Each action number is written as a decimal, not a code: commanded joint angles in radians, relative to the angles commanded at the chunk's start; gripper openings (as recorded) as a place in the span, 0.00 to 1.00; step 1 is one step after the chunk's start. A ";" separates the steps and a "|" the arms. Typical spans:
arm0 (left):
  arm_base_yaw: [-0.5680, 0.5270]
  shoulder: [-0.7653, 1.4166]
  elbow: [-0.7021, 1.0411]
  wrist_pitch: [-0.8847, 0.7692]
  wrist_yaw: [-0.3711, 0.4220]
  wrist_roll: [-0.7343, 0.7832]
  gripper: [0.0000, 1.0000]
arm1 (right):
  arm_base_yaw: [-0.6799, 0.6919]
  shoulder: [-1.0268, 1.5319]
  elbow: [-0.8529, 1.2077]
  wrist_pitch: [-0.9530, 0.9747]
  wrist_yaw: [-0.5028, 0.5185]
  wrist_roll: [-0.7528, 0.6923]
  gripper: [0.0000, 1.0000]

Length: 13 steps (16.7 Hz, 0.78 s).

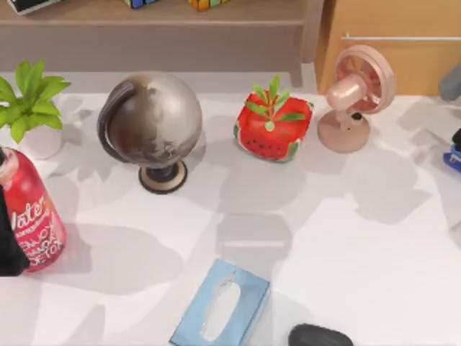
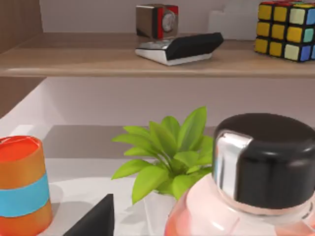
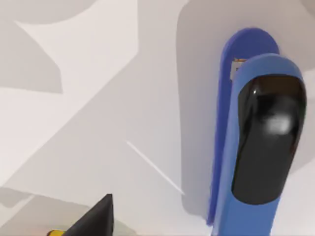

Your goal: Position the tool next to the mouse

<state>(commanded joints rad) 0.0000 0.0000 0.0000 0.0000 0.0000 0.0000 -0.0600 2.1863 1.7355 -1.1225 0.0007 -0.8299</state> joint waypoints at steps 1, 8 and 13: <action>0.000 0.000 0.000 0.000 0.000 0.000 1.00 | 0.000 0.000 0.000 0.000 0.000 0.000 1.00; 0.000 0.000 0.000 0.000 0.000 0.000 1.00 | 0.003 0.023 -0.050 0.074 0.000 0.003 1.00; 0.000 0.000 0.000 0.000 0.000 0.000 1.00 | 0.001 0.058 -0.110 0.168 0.001 0.002 1.00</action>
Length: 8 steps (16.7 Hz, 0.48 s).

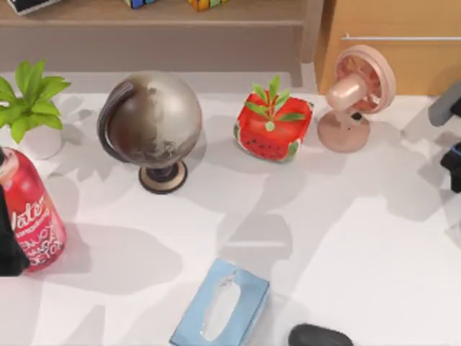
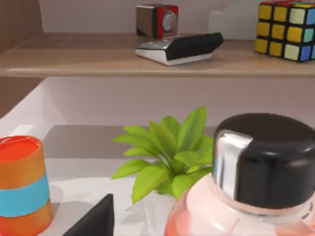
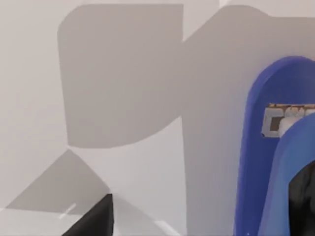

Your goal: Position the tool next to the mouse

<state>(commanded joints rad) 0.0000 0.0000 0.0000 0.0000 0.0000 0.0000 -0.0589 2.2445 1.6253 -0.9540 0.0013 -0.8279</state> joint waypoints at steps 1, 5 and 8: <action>0.000 0.000 0.000 0.000 0.000 0.000 1.00 | 0.000 0.000 0.000 0.000 0.000 0.000 1.00; 0.000 0.000 0.000 0.000 0.000 0.000 1.00 | 0.000 0.000 0.000 0.000 0.000 0.000 0.77; 0.000 0.000 0.000 0.000 0.000 0.000 1.00 | 0.000 0.000 0.000 0.000 0.000 0.000 0.55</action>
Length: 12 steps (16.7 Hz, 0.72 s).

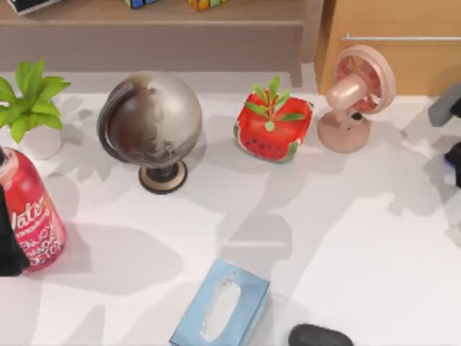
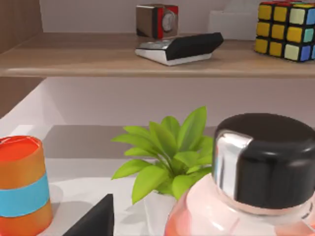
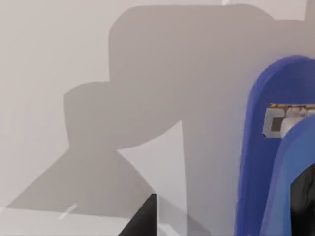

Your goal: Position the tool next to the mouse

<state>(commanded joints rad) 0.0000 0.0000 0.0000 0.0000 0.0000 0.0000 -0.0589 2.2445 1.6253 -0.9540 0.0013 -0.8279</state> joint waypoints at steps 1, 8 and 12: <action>0.000 0.000 0.000 0.000 0.000 0.000 1.00 | 0.000 0.000 0.000 0.000 0.000 0.000 0.47; 0.000 0.000 0.000 0.000 0.000 0.000 1.00 | 0.000 0.000 0.000 0.000 0.000 0.000 0.00; 0.000 0.000 0.000 0.000 0.000 0.000 1.00 | 0.000 0.000 0.000 0.000 0.000 0.000 0.00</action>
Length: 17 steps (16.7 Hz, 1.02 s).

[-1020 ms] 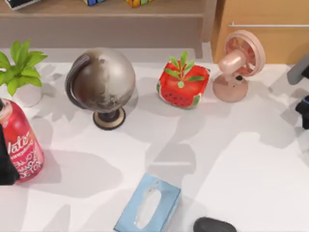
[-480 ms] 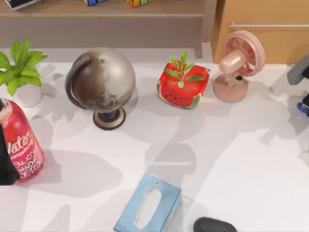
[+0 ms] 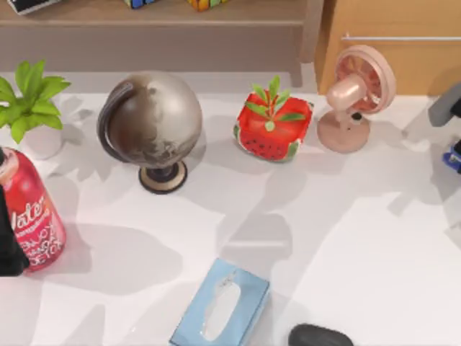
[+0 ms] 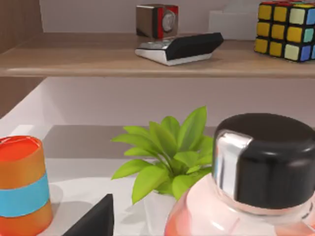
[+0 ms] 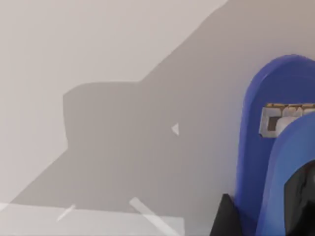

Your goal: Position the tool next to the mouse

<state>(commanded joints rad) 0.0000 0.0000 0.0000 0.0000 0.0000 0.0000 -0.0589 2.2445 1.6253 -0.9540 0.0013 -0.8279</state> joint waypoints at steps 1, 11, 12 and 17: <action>0.000 0.000 0.000 0.000 0.000 0.000 1.00 | 0.000 0.000 0.000 0.000 0.000 0.000 0.00; 0.000 0.000 0.000 0.000 0.000 0.000 1.00 | 0.001 -0.035 0.057 -0.094 0.000 -0.001 0.00; 0.000 0.000 0.000 0.000 0.000 0.000 1.00 | 0.001 -0.040 0.062 -0.099 0.000 -0.001 0.00; 0.000 0.000 0.000 0.000 0.000 0.000 1.00 | 0.010 -0.044 0.062 -0.095 0.000 0.010 0.00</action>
<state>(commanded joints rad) 0.0000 0.0000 0.0000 0.0000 0.0000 0.0000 -0.0493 2.2006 1.6873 -1.0494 0.0011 -0.8184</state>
